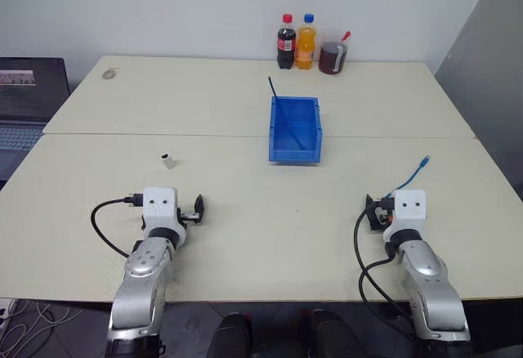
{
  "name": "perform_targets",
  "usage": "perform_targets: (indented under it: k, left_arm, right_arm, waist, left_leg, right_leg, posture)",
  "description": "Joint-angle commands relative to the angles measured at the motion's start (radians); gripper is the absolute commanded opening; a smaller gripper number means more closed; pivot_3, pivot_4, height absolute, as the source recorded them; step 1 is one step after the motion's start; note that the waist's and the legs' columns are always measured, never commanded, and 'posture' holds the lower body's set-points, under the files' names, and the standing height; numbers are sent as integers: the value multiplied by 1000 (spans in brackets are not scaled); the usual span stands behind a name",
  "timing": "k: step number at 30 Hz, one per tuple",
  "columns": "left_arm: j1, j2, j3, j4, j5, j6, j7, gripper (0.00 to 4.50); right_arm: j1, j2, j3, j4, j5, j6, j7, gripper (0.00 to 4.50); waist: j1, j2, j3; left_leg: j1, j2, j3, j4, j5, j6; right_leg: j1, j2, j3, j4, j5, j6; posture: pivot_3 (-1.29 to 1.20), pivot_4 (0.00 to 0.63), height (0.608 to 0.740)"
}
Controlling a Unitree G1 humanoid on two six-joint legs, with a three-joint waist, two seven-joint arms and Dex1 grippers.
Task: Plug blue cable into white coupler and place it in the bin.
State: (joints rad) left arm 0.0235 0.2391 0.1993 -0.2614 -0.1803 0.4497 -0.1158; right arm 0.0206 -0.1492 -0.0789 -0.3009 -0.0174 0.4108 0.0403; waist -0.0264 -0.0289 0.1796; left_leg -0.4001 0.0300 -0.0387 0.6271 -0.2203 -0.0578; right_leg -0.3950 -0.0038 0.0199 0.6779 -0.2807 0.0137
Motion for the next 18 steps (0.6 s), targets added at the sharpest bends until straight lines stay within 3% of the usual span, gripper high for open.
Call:
perform_targets:
  k: [1, 18]
  left_arm:
    - [8, -13, 21, -64, -37, -10, -12, 4500]
    - [10, 17, -15, -81, -16, -29, -58, 4500]
  right_arm:
    - [2, -4, -10, -46, -1, -3, -3, 3852]
    - [-15, -4, -5, -35, -6, 0, -6, 3852]
  waist:
    - [0, 0, 0]
    - [-1, 0, 0]
  left_leg:
    - [0, 0, 0, 0, 0, 0]
    - [0, 0, 0, 0, 0, 0]
  right_leg:
    - [0, 0, 0, 0, 0, 0]
    - [0, 0, 0, 0, 0, 0]
  posture:
    - [0, 150, 740]
    - [0, 150, 740]
